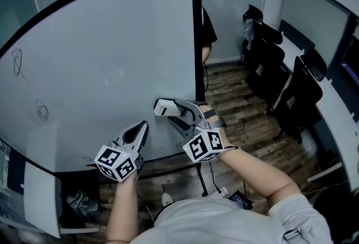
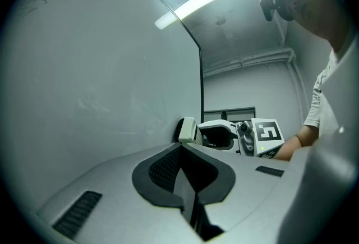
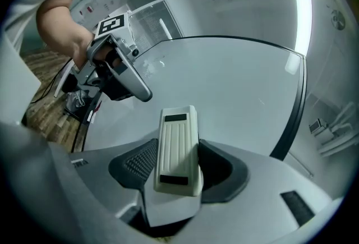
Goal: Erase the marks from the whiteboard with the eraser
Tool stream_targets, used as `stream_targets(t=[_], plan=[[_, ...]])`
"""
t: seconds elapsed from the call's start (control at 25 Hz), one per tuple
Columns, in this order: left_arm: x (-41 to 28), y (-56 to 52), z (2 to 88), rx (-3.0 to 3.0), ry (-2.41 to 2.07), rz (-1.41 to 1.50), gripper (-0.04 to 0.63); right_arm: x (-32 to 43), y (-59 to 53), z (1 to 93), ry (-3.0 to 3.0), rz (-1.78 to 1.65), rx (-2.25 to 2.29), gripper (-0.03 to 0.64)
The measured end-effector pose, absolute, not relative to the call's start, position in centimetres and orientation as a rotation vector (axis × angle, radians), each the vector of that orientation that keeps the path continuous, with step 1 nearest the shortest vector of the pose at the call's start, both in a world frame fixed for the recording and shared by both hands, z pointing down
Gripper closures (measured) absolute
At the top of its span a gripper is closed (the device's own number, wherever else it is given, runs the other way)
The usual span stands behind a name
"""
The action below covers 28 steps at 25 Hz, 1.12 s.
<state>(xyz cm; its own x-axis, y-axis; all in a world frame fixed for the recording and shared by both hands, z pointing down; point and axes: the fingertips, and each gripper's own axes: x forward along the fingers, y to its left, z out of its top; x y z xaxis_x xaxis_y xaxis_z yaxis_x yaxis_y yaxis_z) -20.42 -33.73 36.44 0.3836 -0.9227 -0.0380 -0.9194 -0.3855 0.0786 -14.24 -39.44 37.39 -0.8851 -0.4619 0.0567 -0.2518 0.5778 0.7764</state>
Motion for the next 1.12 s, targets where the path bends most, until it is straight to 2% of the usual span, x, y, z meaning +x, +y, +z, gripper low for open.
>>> stream_targets(t=[0.4, 1.12], plan=[[-20.4, -33.1, 36.7, 2.561, -1.728, -0.109, 0.589, -14.3, -39.4, 38.2, -2.541, -1.174, 0.632, 0.379], [-15.3, -28.6, 34.9, 2.622, -1.687, -0.089, 0.589, -8.5, -32.8, 33.7, -2.989, -0.710, 0.624, 0.380]])
